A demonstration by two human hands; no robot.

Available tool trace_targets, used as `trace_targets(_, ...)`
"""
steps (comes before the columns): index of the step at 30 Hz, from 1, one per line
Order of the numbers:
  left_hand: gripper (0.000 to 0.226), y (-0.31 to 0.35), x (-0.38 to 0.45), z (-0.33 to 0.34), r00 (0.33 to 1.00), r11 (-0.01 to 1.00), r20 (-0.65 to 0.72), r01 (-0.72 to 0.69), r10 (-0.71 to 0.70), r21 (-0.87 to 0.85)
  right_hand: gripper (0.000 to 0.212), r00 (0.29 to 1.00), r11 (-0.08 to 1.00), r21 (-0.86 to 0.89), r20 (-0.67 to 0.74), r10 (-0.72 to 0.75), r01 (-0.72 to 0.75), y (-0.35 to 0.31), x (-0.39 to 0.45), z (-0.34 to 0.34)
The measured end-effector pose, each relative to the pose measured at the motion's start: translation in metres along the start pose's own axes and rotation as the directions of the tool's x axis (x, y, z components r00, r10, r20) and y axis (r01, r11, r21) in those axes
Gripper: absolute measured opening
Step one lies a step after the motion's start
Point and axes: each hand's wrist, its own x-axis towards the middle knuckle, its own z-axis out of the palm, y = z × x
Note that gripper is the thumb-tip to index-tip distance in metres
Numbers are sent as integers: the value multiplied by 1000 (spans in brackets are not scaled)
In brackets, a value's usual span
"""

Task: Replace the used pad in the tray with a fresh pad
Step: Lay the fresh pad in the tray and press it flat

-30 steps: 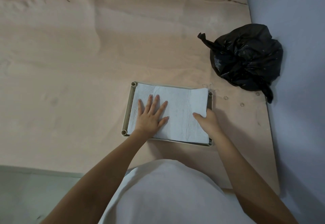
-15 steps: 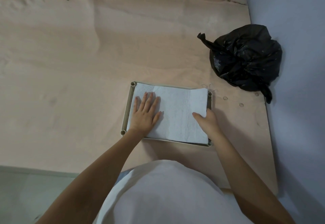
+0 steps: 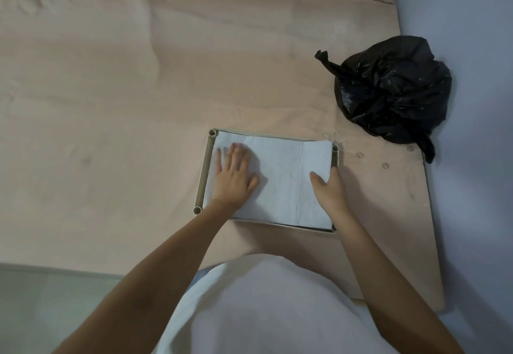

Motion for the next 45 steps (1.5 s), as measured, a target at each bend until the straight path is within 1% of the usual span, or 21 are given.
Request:
trace_targets(2, 61, 13, 10, -4, 990, 990, 0, -142, 142, -1, 43, 1000, 1000, -29, -13, 5, -5, 0, 1, 1)
trace_targets(3, 60, 20, 14, -3, 982, 982, 3, -189, 189, -18, 43, 1000, 999, -39, -16, 3, -4, 0, 1, 0)
trace_targets(4, 59, 26, 18, -1, 979, 978, 8, -204, 204, -46, 42, 1000, 999, -46, -16, 2, -3, 0, 1, 0)
trace_targets(6, 59, 32, 20, 7, 984, 982, 37, -168, 172, -82, 39, 1000, 999, -50, -14, 0, -1, 1, 2, -1)
trace_targets(8, 59, 30, 18, 13, 990, 989, 53, -124, 129, -81, 35, 1000, 998, -61, -10, 9, -9, 2, 3, -3)
trace_targets(13, 60, 20, 16, 9, 999, 994, 38, -3, 7, -107, 29, 1000, 998, -58, -3, 31, -31, 4, 5, -1)
trace_targets(16, 58, 6, 12, 6, 997, 991, -11, 75, -76, -110, 27, 999, 997, -60, -20, 38, -39, 5, 5, 0)
trace_targets(20, 57, -12, 5, 5, 984, 978, -54, 163, -171, -128, 26, 998, 992, -116, -51, 46, -52, 6, 5, 4)
trace_targets(23, 59, -11, 5, 4, 976, 970, -35, 209, -215, -125, 27, 996, 987, -147, -67, 56, -65, 5, 5, 6)
trace_targets(25, 61, -10, 5, 5, 974, 967, -10, 225, -228, -119, 32, 995, 975, -214, -87, 42, -59, 0, 2, 7)
trace_targets(26, 62, -9, 6, 5, 973, 966, -3, 231, -233, -116, 36, 994, 956, -291, -109, 10, -42, -4, 0, 7)
trace_targets(27, 63, -9, 6, 6, 972, 966, 1, 236, -237, -110, 41, 989, 915, -404, -138, -45, -14, -8, -2, 9)
trace_targets(29, 64, -7, 6, 6, 970, 965, 6, 242, -243, -101, 52, 959, 764, -643, -178, -222, 58, -16, -9, 15)
trace_targets(30, 65, -7, 6, 6, 970, 964, 6, 244, -244, -104, 55, 929, 679, -727, -176, -325, 100, -18, -12, 20)
trace_targets(32, 66, -7, 6, 6, 969, 963, 7, 244, -245, -113, 56, 870, 538, -823, -120, -478, 182, -21, -16, 34)
trace_targets(33, 66, -7, 6, 6, 970, 964, 7, 241, -241, -112, 58, 862, 493, -841, -68, -503, 222, -21, -15, 43)
trace_targets(35, 67, -8, 5, 7, 973, 967, 15, 232, -232, -101, 61, 868, 460, -837, 35, -496, 297, -21, -9, 59)
trace_targets(38, 67, -9, 5, 7, 973, 967, 25, 231, -230, -104, 62, 899, 439, -837, 131, -418, 326, -16, 3, 71)
trace_targets(40, 66, -9, 6, 7, 973, 967, 36, 232, -230, -107, 62, 909, 435, -840, 149, -388, 324, -7, 9, 72)
trace_targets(45, 66, -10, 7, 7, 972, 966, 54, 235, -230, -107, 63, 908, 466, -821, 140, -394, 329, 12, 18, 51)
